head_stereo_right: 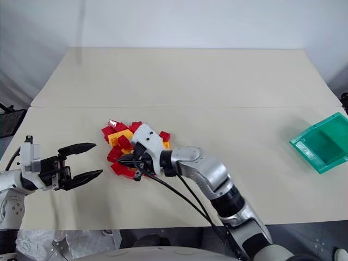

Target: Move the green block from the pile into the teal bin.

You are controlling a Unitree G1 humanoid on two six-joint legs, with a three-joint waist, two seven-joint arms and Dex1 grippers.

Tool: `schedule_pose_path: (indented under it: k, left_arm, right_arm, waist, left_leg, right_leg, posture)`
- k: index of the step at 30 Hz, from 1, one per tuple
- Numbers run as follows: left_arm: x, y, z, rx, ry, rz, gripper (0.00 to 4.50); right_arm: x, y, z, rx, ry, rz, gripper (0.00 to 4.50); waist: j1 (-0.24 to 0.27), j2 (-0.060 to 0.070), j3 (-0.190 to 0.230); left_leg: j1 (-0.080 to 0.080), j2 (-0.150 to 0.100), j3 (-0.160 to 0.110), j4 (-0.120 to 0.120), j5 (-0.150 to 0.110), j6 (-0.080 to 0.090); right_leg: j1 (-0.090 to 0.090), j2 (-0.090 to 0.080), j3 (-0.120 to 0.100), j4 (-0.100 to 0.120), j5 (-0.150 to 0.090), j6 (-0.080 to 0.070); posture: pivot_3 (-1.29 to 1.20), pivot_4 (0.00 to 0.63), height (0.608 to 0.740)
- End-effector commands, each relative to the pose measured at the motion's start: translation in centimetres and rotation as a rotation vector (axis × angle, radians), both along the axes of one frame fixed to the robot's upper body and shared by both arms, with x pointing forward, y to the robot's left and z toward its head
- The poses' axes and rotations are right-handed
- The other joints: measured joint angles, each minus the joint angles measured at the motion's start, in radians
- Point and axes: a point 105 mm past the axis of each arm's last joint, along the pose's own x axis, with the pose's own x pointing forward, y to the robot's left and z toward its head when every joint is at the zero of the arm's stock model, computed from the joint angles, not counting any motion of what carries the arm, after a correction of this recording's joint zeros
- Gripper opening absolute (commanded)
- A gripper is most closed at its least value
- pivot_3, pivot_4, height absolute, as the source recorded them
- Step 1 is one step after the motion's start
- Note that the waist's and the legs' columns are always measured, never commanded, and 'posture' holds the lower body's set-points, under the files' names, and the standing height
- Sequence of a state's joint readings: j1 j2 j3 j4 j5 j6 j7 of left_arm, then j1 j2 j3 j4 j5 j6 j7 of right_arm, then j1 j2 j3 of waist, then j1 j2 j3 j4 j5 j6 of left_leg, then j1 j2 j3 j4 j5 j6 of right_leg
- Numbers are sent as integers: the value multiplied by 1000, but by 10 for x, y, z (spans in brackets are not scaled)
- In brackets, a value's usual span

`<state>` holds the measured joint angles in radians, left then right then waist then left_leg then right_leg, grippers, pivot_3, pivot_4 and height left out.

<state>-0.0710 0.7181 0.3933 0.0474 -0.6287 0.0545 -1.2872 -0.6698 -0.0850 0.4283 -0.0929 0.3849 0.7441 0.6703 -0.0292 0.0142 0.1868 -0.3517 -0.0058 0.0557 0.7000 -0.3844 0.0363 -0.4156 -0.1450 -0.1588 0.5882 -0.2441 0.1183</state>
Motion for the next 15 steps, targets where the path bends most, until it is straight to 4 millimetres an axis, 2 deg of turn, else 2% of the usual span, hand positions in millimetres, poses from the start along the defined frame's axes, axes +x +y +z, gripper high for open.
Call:
schedule_pose_path:
  k: [1, 5, 11, 13, 15]
  left_arm:
    - [-5, -2, 7, -13, -36, -3, 4500]
    - [-6, -2, 6, -16, -40, 10, 4500]
    - [-3, -3, 5, -16, -41, 20, 4500]
    - [-2, -4, 4, -18, -42, 19, 4500]
    - [-1, -5, 5, -21, -44, 17, 4500]
  right_arm:
    - [21, 5, 10, 34, -95, -73, 18]
    - [53, -2, 14, 40, -155, -205, 18]
    - [84, -35, 9, -24, -233, -372, 18]
    - [85, -41, 12, -29, -257, -384, 18]
    - [71, -38, 19, 1, -256, -322, 18]
  waist:
    - [-3, 0, 0]
    - [-6, 0, 0]
    - [-2, 0, 0]
    - [-2, 0, 0]
    - [-3, 0, 0]
  left_leg:
    - [0, 0, 0, 0, 0, 0]
    - [0, 1, 0, 0, 0, -1]
    - [0, 1, 0, 0, 0, -1]
    - [0, 1, 0, 0, 0, -1]
    - [0, 1, 0, 0, 0, -1]
  right_leg:
    - [0, 0, 0, 0, 0, 0]
    - [-1, 1, 0, 0, 0, 0]
    - [0, 1, 1, 0, 0, 0]
    - [0, 1, 1, 0, 0, 0]
    - [-1, 1, 1, 0, 0, 0]
  posture:
    - [0, 150, 740]
    - [0, 150, 740]
    - [0, 150, 740]
    - [0, 150, 740]
    - [0, 150, 740]
